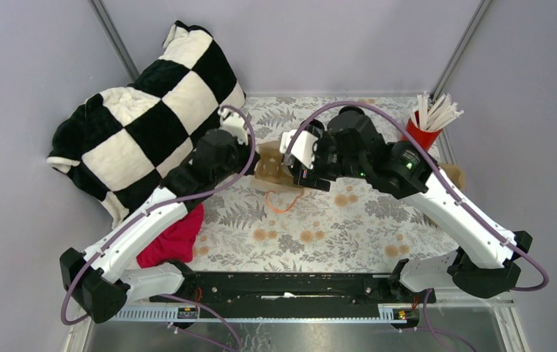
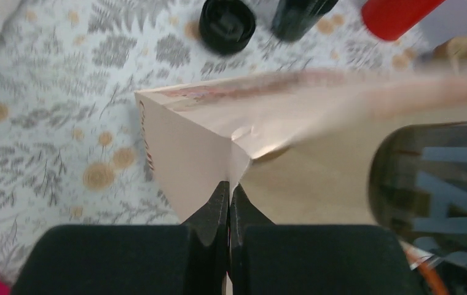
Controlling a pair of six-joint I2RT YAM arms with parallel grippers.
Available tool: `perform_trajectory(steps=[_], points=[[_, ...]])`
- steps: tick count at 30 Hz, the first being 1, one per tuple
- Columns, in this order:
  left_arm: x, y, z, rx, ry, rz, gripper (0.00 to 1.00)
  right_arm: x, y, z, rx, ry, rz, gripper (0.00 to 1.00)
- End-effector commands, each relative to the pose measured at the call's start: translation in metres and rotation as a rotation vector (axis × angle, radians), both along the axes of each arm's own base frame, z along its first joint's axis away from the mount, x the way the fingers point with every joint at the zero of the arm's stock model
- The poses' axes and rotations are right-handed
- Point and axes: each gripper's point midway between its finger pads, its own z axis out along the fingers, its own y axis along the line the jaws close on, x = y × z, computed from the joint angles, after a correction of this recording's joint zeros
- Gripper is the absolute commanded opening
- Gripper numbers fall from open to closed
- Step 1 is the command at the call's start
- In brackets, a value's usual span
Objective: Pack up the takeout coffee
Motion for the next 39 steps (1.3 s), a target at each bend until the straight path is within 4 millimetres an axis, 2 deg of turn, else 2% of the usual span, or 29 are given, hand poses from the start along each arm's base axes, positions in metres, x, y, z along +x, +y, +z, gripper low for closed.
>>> perform_trajectory(steps=[1,7,11,18,22,24,29,33,39], points=[[-0.003,0.01,-0.008,-0.061,-0.055,0.054,0.0,-0.01,0.001,-0.028,-0.066,0.029,0.017,0.39],[-0.018,0.023,-0.024,-0.077,-0.041,0.076,0.0,-0.038,0.017,-0.044,-0.136,0.046,0.066,0.38],[-0.026,0.032,-0.03,-0.112,-0.042,0.107,0.0,-0.053,0.019,-0.051,-0.175,0.042,0.048,0.38],[-0.034,0.037,-0.046,-0.133,-0.039,0.111,0.0,-0.06,0.022,-0.059,-0.195,0.013,-0.024,0.38],[-0.034,0.045,-0.061,-0.144,-0.051,0.152,0.0,-0.072,0.022,-0.062,-0.141,0.045,-0.045,0.37],[-0.032,0.046,-0.059,-0.145,-0.063,0.159,0.0,-0.08,0.024,-0.056,-0.069,0.075,-0.041,0.37],[-0.024,0.045,-0.06,-0.106,-0.092,0.159,0.0,-0.106,0.02,-0.028,0.159,0.168,-0.008,0.36],[-0.015,0.037,-0.054,-0.091,-0.086,0.148,0.0,-0.127,0.012,-0.017,0.229,0.259,0.03,0.36],[-0.006,0.024,-0.05,-0.14,-0.026,0.166,0.0,-0.133,0.003,0.012,0.275,0.244,0.067,0.37]])
